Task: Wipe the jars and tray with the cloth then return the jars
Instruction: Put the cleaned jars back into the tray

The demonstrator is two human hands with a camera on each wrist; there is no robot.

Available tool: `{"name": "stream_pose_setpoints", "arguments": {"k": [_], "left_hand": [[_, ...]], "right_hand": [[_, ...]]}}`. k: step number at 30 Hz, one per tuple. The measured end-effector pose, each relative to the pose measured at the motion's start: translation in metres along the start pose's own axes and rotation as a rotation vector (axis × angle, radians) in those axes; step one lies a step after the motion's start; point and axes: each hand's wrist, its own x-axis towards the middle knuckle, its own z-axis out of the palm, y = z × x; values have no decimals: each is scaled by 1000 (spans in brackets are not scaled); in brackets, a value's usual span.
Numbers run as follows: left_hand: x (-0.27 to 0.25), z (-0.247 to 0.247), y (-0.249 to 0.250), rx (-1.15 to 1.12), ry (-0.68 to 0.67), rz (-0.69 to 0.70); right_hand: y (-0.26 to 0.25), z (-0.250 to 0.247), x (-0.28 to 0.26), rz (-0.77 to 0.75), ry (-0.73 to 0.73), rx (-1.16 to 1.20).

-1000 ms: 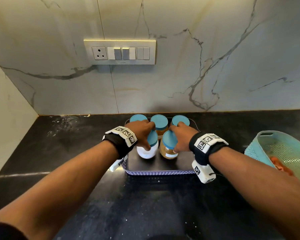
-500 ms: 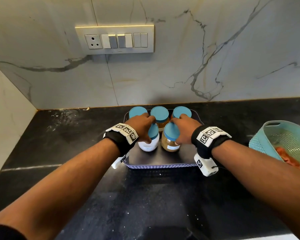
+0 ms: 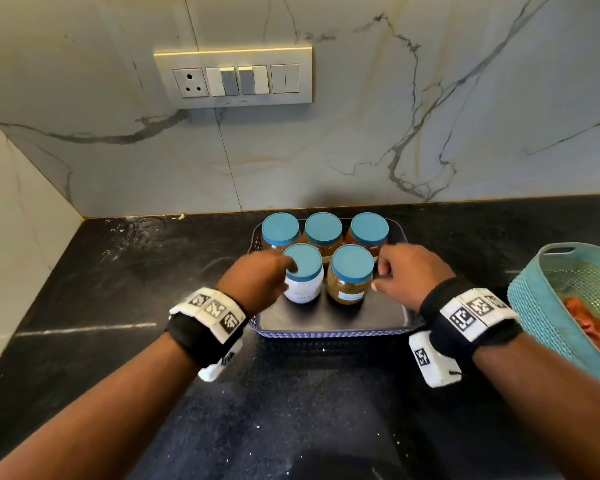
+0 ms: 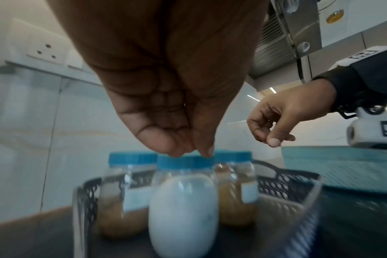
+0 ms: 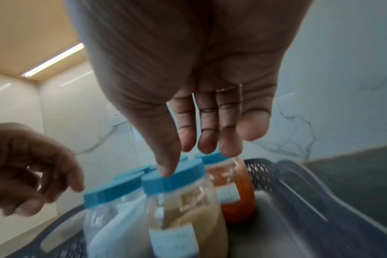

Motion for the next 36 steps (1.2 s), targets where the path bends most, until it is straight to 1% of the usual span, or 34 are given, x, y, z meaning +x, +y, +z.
{"name": "stream_pose_setpoints", "arguments": {"k": [2, 3, 4, 5, 8, 11, 13, 16, 21, 27, 36], "left_hand": [[-12, 23, 5, 25, -121, 52], [-17, 35, 7, 34, -174, 69], [-20, 45, 9, 52, -208, 76], [-22, 53, 9, 74, -219, 85], [-24, 62, 10, 63, -184, 125], [-27, 65, 13, 42, -218, 173], [-28, 66, 14, 78, -230, 175], [-21, 68, 16, 100, -226, 125], [13, 65, 20, 136, -200, 83], [42, 66, 14, 143, -214, 67], [49, 63, 9, 89, -210, 5]], "right_hand": [[5, 15, -12, -20, -137, 11], [6, 23, -16, -66, -218, -10], [7, 30, -20, -118, -286, -47], [8, 34, -22, -169, -317, -74], [12, 34, -21, -264, -308, -183], [14, 36, -22, -299, -355, -266], [15, 40, -21, -292, -340, -278], [15, 42, -12, -255, -310, -299], [24, 34, 19, -156, -258, -307], [27, 23, 42, -137, -254, -303], [19, 15, 44, -104, -252, -260]]}}
